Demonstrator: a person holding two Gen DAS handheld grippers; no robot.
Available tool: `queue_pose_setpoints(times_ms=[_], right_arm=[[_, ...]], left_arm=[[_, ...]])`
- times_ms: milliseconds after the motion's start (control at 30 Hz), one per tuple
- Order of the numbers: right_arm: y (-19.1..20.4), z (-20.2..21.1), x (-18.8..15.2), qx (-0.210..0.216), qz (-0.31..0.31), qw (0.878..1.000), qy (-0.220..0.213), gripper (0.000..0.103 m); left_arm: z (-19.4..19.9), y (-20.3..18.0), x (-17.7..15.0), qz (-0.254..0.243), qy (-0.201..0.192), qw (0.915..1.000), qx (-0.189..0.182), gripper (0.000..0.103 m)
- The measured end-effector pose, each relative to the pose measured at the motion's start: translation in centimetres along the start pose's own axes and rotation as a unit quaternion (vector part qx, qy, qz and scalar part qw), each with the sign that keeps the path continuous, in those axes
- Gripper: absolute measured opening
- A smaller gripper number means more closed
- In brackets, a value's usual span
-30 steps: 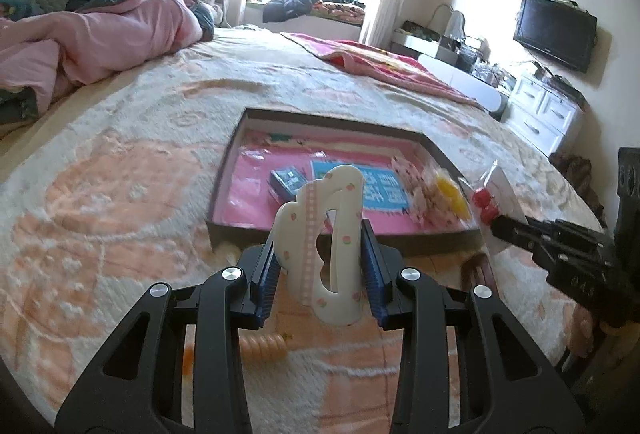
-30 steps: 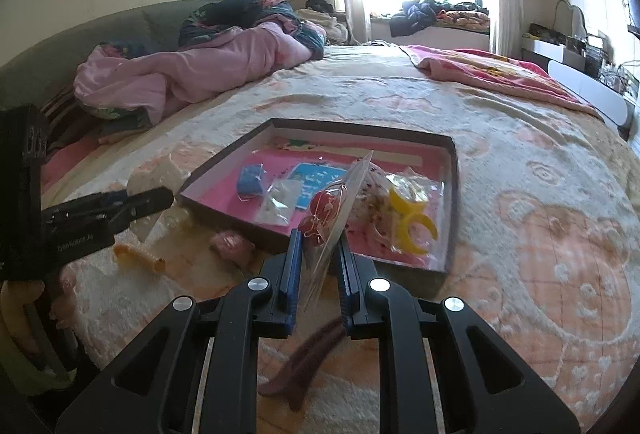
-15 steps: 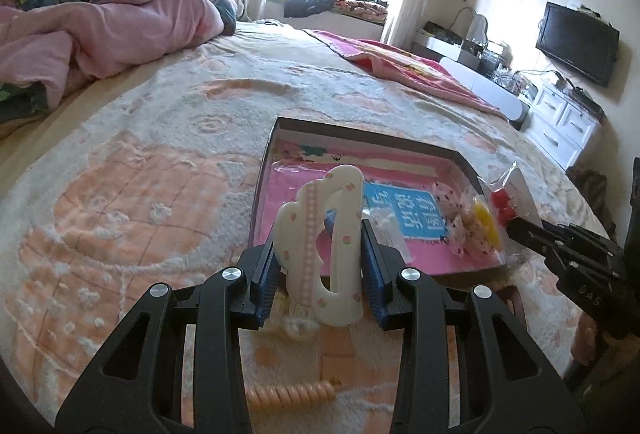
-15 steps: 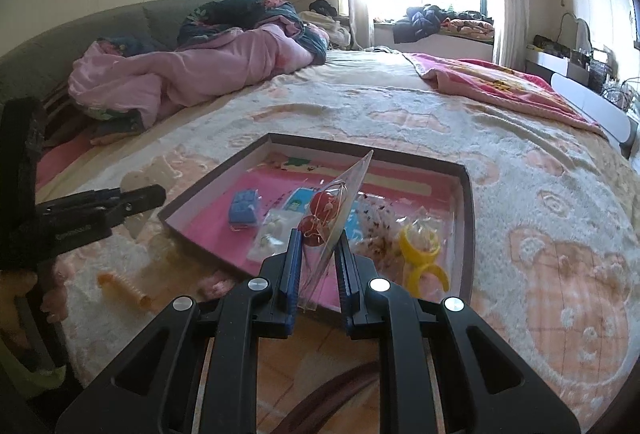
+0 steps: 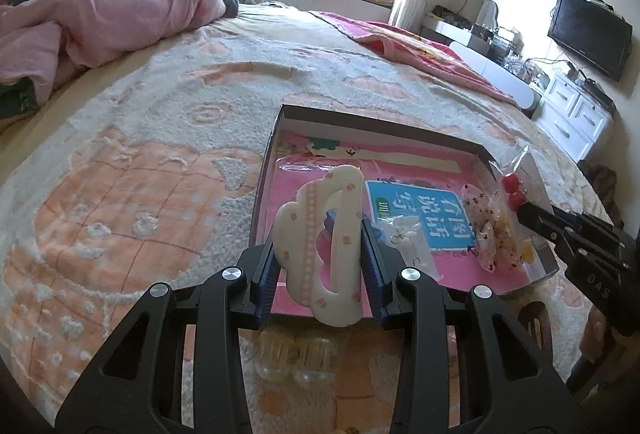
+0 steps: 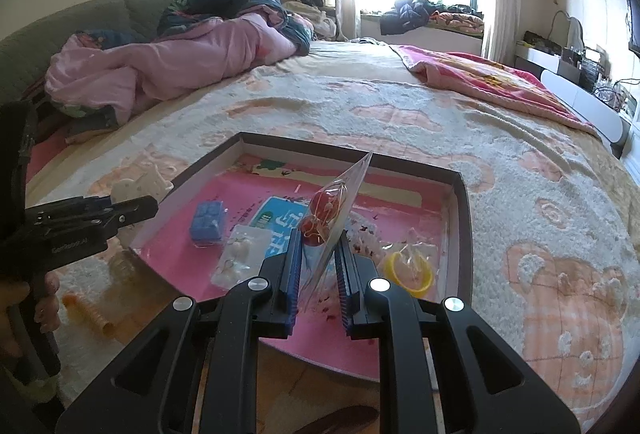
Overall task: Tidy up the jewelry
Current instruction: 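Carry the claw clip with the left tool while the right tool carries the red-bead packet over the tray, then open the left tool to drop the claw clip while the right tool releases the packet into the tray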
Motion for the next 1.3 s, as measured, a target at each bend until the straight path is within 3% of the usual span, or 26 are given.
queue_pose_setpoints(times_ms=[333, 867, 1300], right_arm=[[-0.3, -2.2, 0.4, -0.015, 0.013, 1.0, 0.018, 0.016], [1.4, -5.3, -1.8, -0.013, 0.038, 0.996, 0.077, 0.016], [1.2, -5.8, -2.0, -0.013, 0.03, 0.995, 0.09, 0.019]], left_arm=[[-1.2, 0.1, -0.3, -0.008, 0.015, 0.9998, -0.006, 0.029], [-2.7, 0.1, -0.9, -0.015, 0.034, 0.9991, -0.019, 0.029], [-3.0, -0.5, -1.1, -0.024, 0.037, 0.9987, -0.027, 0.029]])
Point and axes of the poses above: each gripper's, at about its wrist camera, not at the fingertips, and z roughly against the way its jaws point, y to its left, x to its top, the point moved 6 cm from there along -z, roughly the way its jaws point, and after that the axes turned 7 degrees about -y, right-handed, at the moved point
